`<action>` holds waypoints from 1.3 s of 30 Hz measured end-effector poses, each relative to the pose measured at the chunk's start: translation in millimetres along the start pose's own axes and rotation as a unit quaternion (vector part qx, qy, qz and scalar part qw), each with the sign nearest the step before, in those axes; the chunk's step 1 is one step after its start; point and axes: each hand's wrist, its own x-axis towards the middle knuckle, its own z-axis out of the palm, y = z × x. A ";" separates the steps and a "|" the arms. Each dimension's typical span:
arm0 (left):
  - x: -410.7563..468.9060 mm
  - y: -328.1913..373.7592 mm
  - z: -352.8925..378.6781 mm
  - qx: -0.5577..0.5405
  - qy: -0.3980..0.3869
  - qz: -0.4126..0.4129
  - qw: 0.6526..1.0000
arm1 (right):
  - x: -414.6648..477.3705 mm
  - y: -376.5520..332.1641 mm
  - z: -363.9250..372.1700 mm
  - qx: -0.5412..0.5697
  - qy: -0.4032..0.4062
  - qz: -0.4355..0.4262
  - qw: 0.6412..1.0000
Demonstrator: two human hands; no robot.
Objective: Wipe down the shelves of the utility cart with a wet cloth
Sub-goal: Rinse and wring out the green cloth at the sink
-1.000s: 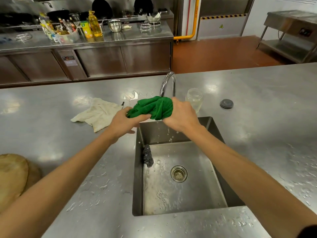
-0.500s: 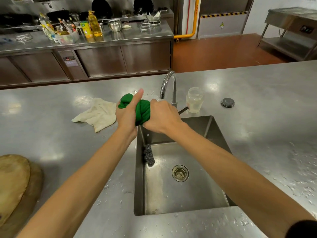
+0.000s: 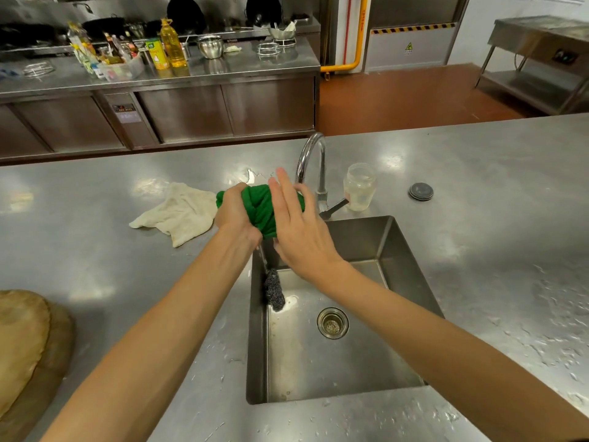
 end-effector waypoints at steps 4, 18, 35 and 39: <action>-7.2 -9.2 10.9 0.013 -0.015 0.008 1.000 | 17.3 5.4 -6.2 -0.054 -0.014 0.064 0.996; -13.7 -5.1 24.8 0.040 -0.060 0.244 0.967 | 37.7 19.8 -12.2 0.180 -0.198 0.137 0.954; -23.1 3.2 4.9 0.183 -0.269 0.259 0.909 | 20.4 19.1 -27.4 0.532 -0.304 0.202 0.764; -21.7 7.1 4.2 0.220 -0.314 0.251 0.889 | 16.1 18.6 -27.4 0.560 -0.338 0.230 0.720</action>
